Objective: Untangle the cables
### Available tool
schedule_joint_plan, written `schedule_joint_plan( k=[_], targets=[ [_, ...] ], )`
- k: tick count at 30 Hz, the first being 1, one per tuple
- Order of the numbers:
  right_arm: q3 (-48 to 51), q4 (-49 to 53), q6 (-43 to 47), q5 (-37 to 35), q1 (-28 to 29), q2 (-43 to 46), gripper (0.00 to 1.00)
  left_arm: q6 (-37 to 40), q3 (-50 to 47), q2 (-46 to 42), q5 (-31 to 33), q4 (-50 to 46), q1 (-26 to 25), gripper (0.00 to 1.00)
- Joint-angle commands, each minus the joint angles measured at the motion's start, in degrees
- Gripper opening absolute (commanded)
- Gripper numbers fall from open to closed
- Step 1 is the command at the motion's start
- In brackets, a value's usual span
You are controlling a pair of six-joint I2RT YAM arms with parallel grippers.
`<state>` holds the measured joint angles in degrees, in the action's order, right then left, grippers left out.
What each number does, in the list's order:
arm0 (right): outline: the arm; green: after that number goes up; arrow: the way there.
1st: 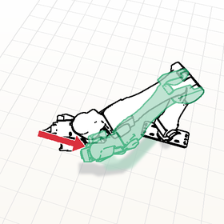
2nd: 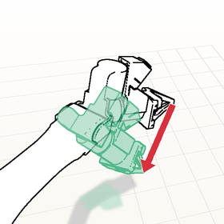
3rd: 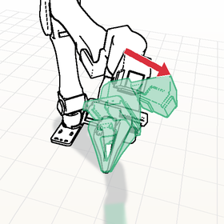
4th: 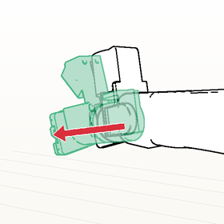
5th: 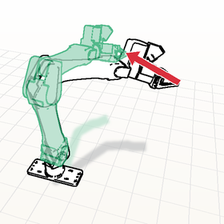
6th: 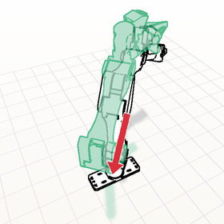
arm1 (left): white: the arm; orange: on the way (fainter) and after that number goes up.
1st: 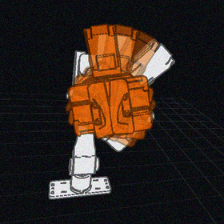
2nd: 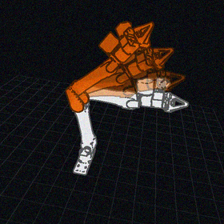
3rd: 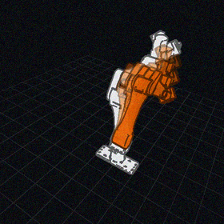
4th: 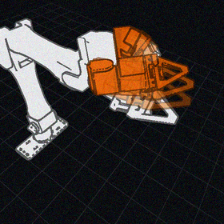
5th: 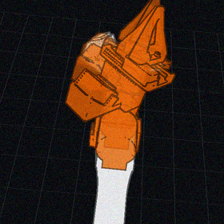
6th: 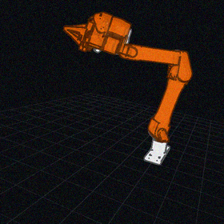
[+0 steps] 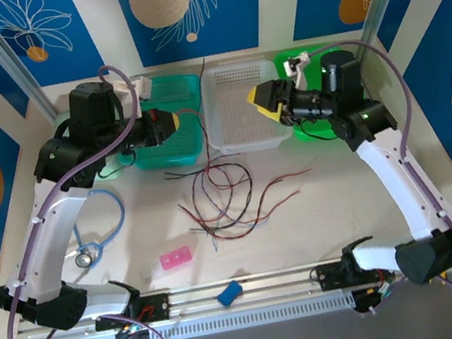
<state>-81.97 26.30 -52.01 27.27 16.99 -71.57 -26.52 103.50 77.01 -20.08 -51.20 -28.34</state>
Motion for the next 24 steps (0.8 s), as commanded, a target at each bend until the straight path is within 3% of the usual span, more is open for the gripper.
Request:
schedule_joint_plan(
  k=[1, 7, 20, 22, 24],
  targets=[
    [-0.18, -1.94, 3.04, 0.38, 2.6, -3.57, 0.64, -0.54, -1.05, -0.2, -2.78, 2.63, -1.08, 0.0],
    [0.83, -9.34, 2.1, -1.57, 7.0, -9.73, 0.68, -0.94, -1.45, -0.19, -2.84, 3.22, -1.98, 0.0],
    [-7.27, -15.82, -1.75, -0.3, 12.13, -22.91, 0.64, -0.98, -2.75, -2.06, -2.78, 2.47, -2.4, 0.0],
    [-8.57, -16.04, -2.29, 0.34, 12.6, -24.46, 0.57, -0.97, -3.19, -2.58, -2.71, 2.38, -2.42, 0.0],
    [-9.76, -16.01, -2.83, 1.26, 12.95, -25.51, 0.42, -0.82, -3.4, -3.04, -2.32, 1.95, -2.42, 0.0]
  ],
)
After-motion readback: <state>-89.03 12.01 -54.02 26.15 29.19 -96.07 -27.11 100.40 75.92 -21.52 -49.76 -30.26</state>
